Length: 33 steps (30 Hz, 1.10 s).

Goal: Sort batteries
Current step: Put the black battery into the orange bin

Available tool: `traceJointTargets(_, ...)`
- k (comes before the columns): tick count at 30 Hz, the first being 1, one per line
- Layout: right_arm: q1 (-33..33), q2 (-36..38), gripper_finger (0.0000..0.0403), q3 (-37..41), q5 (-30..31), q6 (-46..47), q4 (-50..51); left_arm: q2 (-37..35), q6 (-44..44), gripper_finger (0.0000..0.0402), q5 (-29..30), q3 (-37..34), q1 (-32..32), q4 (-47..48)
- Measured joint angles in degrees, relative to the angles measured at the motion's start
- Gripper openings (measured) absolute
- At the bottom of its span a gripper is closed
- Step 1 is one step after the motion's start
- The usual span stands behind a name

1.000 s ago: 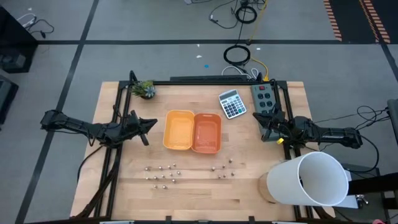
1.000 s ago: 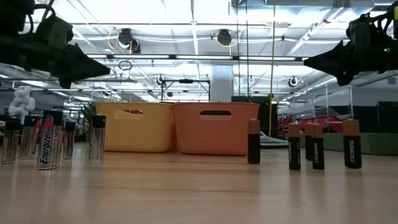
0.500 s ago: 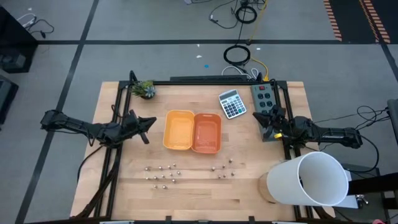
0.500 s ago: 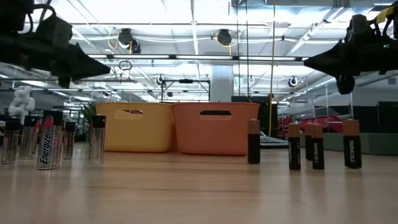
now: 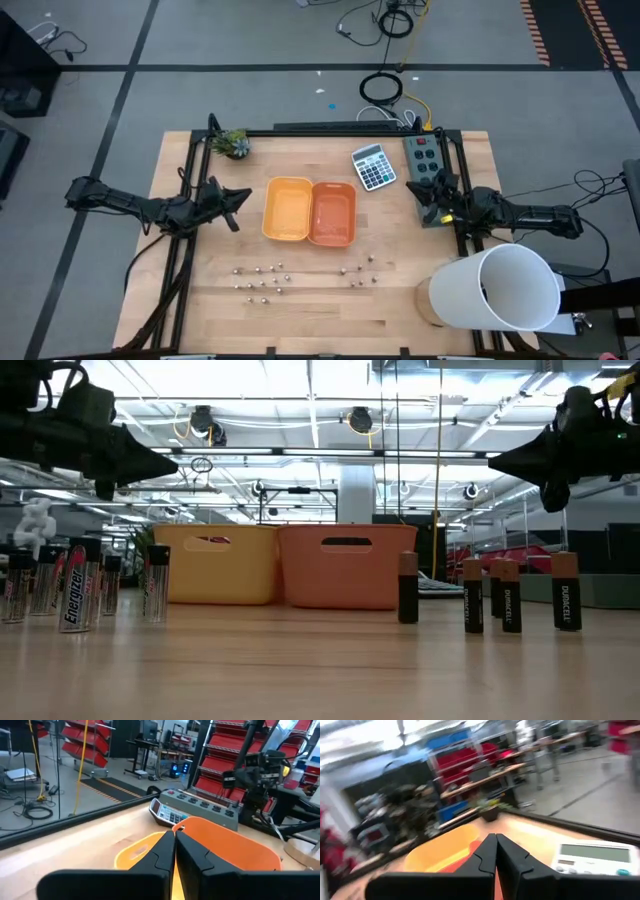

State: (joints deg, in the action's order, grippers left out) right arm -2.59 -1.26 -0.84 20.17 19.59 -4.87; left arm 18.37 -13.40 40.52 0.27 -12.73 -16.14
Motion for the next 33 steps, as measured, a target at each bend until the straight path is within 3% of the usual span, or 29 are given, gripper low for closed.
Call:
traceJointTargets(4, 0.0, 0.0, 0.0000, 0.0, -5.3, -0.7, -0.2, 0.0, 2.8, 0.0024, 0.4, 0.0, 0.0, -1.9)
traceJointTargets(7, 0.0, 0.0, 0.0000, 0.0, -5.5, -2.3, -0.5, 0.0, 4.7, 0.0024, 0.1, 0.2, 0.0, -5.1)
traceJointTargets(11, 0.0, 0.0, 0.0000, 0.0, -8.3, -2.1, -0.3, 0.3, 11.7, 0.0024, -7.1, 2.0, 0.0, -6.0)
traceJointTargets(19, 0.1, -5.8, 0.0000, 0.0, -12.9, 2.2, 0.2, 2.0, 20.2, 0.0024, -13.8, 6.5, 0.0, -6.3)
traceJointTargets(26, 0.2, -11.6, 0.0024, 0.0, -12.6, 8.4, -11.8, 2.3, 17.0, 0.0024, -13.8, 6.6, 0.0, -8.7)
traceJointTargets(33, 0.5, -20.8, 0.0025, -0.1, -9.9, 5.7, -15.8, 5.4, 9.0, 0.0024, -13.2, 6.6, 0.0, -3.8)
